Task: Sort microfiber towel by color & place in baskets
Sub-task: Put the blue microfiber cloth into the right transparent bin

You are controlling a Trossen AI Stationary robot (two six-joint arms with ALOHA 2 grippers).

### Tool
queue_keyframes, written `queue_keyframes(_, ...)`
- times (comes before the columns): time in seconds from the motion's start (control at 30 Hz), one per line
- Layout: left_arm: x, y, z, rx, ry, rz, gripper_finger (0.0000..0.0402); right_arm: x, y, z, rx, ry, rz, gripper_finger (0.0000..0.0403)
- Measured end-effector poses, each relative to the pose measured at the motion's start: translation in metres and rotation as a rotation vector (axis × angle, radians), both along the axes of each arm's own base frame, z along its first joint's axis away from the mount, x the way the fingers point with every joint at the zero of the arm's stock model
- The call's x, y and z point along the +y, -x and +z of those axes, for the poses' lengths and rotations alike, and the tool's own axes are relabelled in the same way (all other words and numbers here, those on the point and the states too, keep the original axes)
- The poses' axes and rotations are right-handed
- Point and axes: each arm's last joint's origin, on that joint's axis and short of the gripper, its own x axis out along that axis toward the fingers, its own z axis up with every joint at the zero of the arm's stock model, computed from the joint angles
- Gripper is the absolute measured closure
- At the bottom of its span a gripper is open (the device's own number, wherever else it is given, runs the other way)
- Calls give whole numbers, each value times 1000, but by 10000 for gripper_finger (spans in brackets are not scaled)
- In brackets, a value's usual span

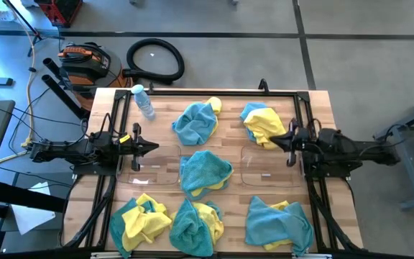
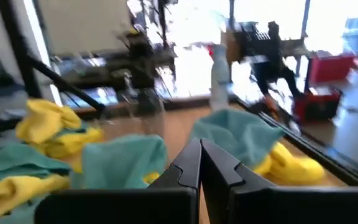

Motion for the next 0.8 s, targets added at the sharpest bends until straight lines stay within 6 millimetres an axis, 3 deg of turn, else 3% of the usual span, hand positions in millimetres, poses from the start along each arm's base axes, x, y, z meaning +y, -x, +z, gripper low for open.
queue_keyframes(0.17, 0, 0, 0, 0, 0, 0, 394, 1, -4, 41, 161, -168, -109, 403)
queue_keyframes(0.4, 0, 0, 0, 0, 0, 0, 394, 17, -42, 70, 436, -296, -257, 403)
queue_keyframes(0.6, 0, 0, 0, 0, 0, 0, 394, 56, -75, 86, 592, -373, -344, 403)
queue_keyframes(0.8, 0, 0, 0, 0, 0, 0, 394, 107, -87, 103, 731, -461, -433, 403)
